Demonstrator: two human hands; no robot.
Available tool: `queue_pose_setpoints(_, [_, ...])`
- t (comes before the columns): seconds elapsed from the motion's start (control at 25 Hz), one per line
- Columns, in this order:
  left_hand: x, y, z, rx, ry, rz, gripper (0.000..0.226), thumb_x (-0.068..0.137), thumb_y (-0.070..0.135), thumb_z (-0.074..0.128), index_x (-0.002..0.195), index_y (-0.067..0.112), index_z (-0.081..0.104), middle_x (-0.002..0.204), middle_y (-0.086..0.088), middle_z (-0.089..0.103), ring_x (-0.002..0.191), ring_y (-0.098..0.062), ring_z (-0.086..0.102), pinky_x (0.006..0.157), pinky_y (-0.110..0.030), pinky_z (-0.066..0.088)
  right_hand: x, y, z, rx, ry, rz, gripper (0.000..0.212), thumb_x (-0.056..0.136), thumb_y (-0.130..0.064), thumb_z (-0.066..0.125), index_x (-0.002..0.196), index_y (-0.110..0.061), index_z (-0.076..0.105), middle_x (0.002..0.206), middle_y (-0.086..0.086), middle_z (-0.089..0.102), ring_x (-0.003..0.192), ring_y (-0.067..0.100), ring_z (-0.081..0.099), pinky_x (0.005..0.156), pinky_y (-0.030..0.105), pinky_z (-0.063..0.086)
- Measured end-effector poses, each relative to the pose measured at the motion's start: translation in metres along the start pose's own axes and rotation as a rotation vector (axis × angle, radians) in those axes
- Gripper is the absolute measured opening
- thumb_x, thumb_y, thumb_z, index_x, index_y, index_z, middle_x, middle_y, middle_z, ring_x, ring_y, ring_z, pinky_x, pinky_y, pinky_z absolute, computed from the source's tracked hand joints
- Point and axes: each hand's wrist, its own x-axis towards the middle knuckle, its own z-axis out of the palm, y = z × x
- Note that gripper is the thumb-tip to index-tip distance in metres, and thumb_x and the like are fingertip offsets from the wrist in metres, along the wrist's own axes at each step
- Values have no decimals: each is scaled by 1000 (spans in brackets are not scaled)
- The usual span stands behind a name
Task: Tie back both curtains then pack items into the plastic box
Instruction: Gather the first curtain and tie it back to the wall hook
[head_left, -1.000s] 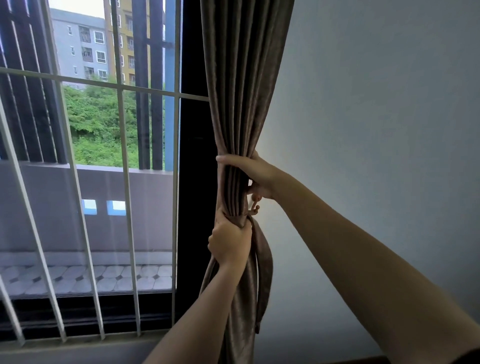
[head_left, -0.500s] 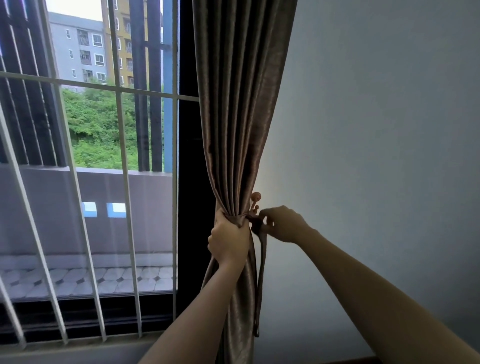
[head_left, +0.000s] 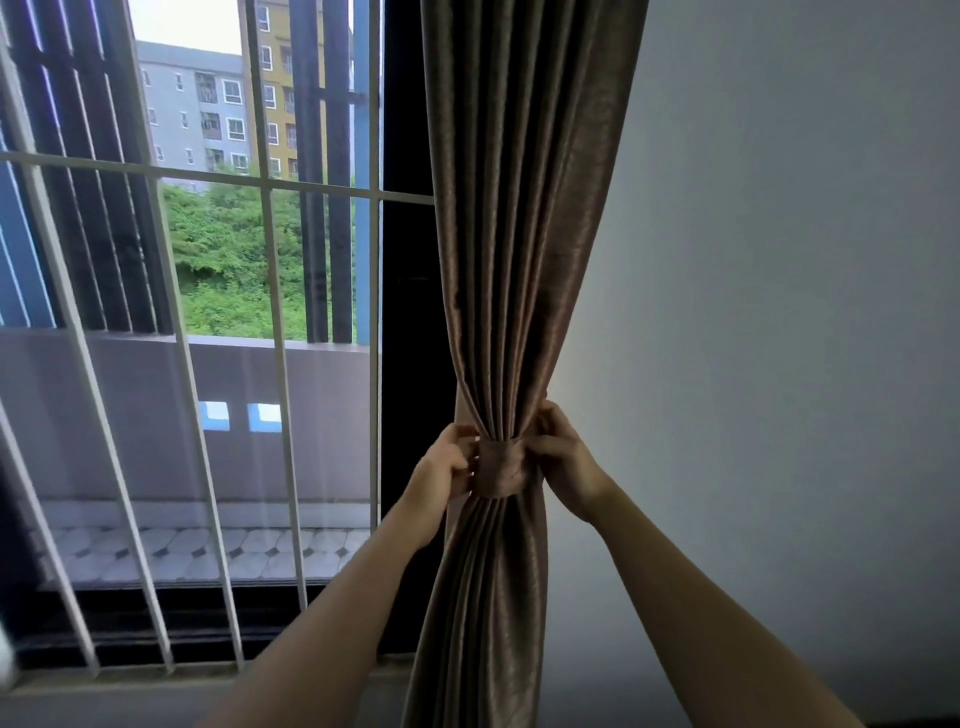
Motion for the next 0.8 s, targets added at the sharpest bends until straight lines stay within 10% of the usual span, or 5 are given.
queue_pose_setpoints(0.36, [55, 18, -36, 482, -270, -42, 85, 80, 1, 65, 145, 34, 21, 125, -10, 56, 111, -25, 60, 93, -46, 52, 3, -8, -11, -175, -238, -4, 60, 79, -9, 61, 134, -20, 42, 137, 15, 48, 126, 29, 48, 106, 47, 39])
queue_pose_setpoints(0.52, [69, 30, -31, 662, -325, -12, 70, 79, -4, 67, 140, 10, 35, 109, 0, 64, 93, 0, 65, 77, -17, 53, 8, -15, -13, -172, -238, 5, 78, 67, -14, 70, 138, -18, 37, 137, 17, 46, 125, 29, 49, 103, 43, 42])
queue_pose_setpoints(0.8, [56, 28, -23, 685, -210, 119, 38, 78, -2, 69, 108, 17, 56, 95, 8, 62, 81, 9, 63, 68, -8, 49, 7, 1, -10, -132, -186, -48, 78, 67, -18, 69, 138, -14, 38, 134, 14, 52, 124, 31, 50, 104, 46, 40])
